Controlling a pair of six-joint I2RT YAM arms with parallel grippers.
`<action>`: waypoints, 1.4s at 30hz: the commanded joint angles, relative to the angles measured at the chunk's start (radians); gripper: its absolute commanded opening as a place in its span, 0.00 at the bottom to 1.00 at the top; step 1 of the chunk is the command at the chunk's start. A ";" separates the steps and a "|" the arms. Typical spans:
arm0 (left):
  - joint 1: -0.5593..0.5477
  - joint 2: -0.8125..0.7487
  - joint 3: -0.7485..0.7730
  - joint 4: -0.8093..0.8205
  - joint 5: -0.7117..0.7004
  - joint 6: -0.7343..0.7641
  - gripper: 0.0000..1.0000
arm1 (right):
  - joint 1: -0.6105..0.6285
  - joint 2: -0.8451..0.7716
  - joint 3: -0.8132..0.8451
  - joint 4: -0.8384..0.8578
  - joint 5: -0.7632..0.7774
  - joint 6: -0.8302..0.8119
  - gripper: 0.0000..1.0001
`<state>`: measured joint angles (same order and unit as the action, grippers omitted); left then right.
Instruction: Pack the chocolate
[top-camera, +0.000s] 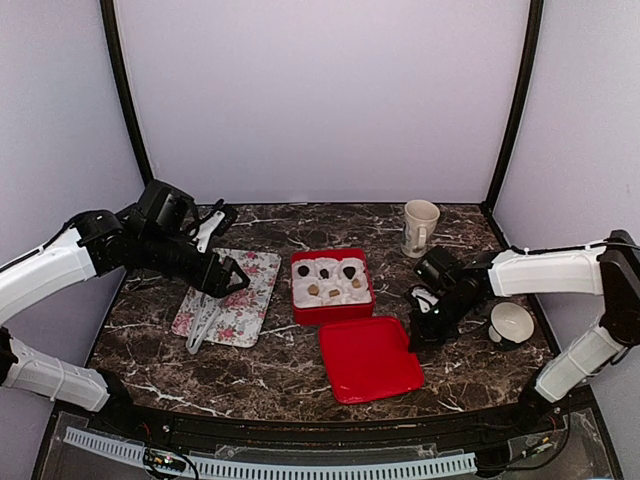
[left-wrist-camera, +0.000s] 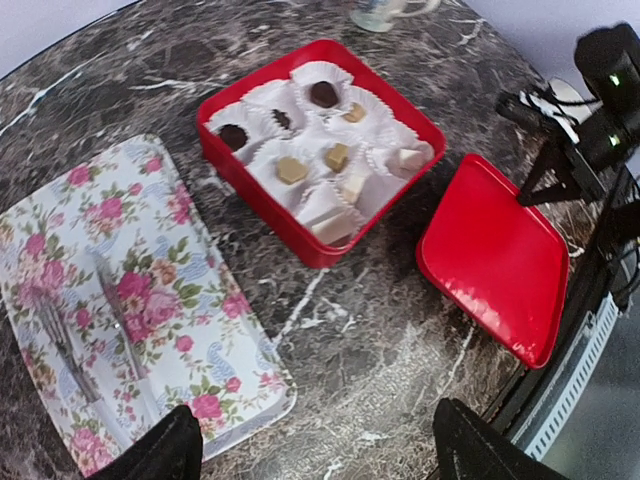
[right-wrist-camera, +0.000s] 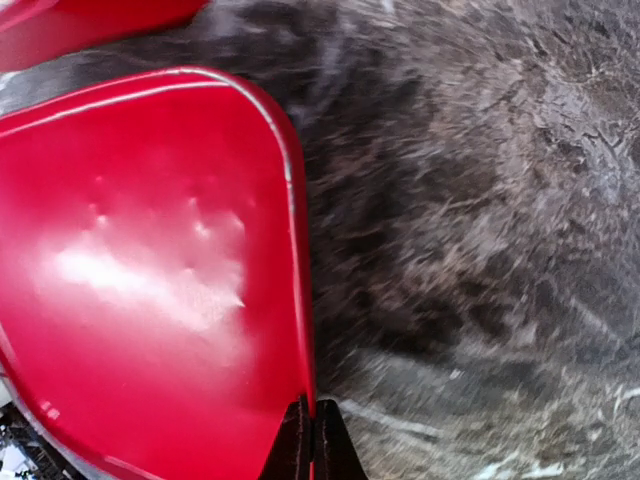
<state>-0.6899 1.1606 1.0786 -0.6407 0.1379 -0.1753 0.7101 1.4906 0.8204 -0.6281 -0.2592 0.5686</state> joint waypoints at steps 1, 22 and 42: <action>-0.098 -0.029 0.013 0.050 0.044 0.095 0.82 | 0.011 -0.102 0.023 -0.060 -0.116 -0.013 0.00; -0.762 0.236 0.237 -0.080 -0.202 0.631 0.77 | 0.012 -0.222 -0.017 -0.118 -0.393 -0.003 0.00; -0.819 0.353 0.253 0.145 -0.280 0.844 0.38 | 0.086 -0.185 0.040 -0.103 -0.485 -0.001 0.00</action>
<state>-1.5055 1.5269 1.2938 -0.5606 -0.1505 0.6518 0.7876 1.3003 0.8120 -0.7494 -0.6979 0.5766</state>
